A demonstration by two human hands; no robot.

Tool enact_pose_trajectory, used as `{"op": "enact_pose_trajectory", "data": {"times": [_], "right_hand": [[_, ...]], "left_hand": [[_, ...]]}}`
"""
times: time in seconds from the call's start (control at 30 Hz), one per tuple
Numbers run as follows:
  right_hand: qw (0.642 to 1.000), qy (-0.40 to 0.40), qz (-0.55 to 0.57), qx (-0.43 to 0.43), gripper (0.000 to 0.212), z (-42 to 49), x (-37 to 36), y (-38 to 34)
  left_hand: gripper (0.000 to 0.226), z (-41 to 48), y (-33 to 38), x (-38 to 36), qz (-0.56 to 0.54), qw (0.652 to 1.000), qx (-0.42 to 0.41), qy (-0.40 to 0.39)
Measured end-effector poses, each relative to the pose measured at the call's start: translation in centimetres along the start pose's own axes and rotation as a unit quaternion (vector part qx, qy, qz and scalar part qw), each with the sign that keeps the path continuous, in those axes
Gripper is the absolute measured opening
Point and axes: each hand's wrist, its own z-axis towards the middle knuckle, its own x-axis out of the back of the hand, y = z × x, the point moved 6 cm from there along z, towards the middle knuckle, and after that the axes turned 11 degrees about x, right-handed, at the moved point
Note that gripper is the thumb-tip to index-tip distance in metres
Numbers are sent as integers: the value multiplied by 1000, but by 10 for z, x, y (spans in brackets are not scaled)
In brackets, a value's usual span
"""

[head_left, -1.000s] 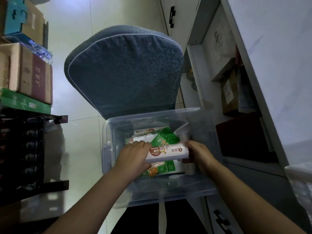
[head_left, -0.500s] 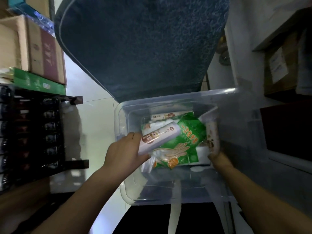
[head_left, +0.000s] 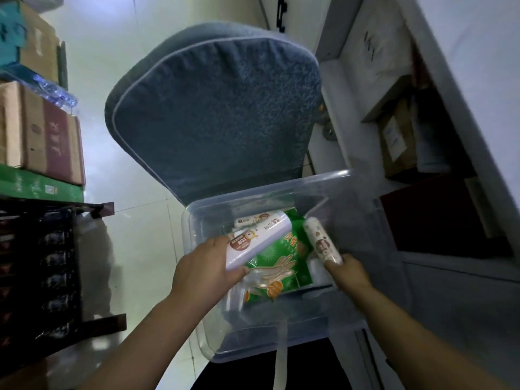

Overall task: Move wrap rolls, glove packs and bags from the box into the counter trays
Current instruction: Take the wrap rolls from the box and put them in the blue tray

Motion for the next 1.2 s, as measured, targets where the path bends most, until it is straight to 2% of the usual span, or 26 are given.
{"op": "enact_pose_trajectory", "data": {"times": [0.13,0.37,0.5,0.6,0.7,0.9,1.03,1.2], "right_hand": [[999,10,17,40,34,-38,22,-19],[988,81,79,101,36,-106,70,-49],[974,136,117,136,26,-148,106,-59],[958,168,159,169,37,-187,135,-65],[945,204,178,182,51,-223,162,-62],[909,319,174,205,40,-285,211,-30],[884,367,175,229,32,-328,238,6],[860,459,115,190,42,-391,267,68]], "left_hand": [[57,-8,10,27,-10,1000,-15,16],[52,-20,29,67,-46,997,-44,46],[43,-31,54,89,-82,992,-71,68],[34,-43,82,104,-98,987,-102,79],[36,-63,116,118,-112,977,-149,103],[47,-114,184,138,-120,949,-248,153],[48,-154,220,135,-124,932,-303,153],[47,-205,259,120,-125,926,-334,123]]}}
